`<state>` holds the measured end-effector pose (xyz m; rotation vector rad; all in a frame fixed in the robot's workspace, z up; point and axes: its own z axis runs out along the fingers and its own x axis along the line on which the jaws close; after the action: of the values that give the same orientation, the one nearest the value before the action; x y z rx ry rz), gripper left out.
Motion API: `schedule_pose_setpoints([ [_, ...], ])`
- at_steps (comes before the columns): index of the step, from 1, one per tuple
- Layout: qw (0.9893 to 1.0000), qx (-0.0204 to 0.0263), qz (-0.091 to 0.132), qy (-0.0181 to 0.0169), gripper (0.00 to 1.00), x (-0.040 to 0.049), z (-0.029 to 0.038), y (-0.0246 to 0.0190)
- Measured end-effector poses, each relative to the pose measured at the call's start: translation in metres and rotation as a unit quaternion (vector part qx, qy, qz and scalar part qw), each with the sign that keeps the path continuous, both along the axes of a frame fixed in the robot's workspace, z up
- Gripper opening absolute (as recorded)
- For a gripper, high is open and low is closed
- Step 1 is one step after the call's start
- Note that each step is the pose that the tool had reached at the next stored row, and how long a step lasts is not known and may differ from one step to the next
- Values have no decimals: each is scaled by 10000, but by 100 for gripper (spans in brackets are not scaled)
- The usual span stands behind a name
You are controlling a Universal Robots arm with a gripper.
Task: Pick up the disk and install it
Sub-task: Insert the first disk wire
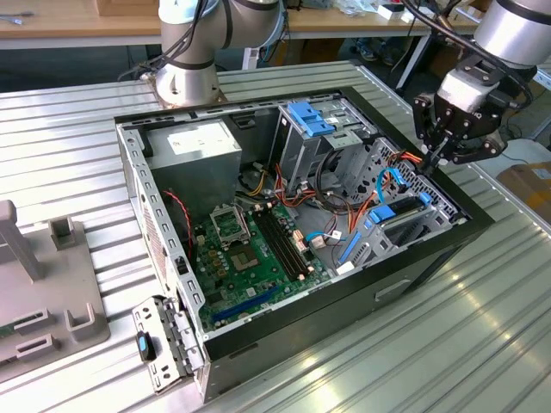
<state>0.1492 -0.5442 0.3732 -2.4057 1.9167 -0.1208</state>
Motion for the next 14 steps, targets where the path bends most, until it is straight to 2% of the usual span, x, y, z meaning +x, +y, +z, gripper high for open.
schedule_pose_setpoints([
  [1,10000,-2,0,0,16,0,0,0],
  [2,10000,19,-1,0,16,0,-1,-1],
  [3,9999,133,-1,0,16,-1,-1,-4],
  [5,9992,400,-1,0,16,-2,0,-13],
  [6,9984,559,-4,0,16,-2,-1,-18],
  [7,9981,610,-14,-1,16,-2,0,-23],
  [9,9978,660,-26,-1,16,-2,0,-41],
  [14,9978,668,-44,-3,16,-8,0,-68],
])
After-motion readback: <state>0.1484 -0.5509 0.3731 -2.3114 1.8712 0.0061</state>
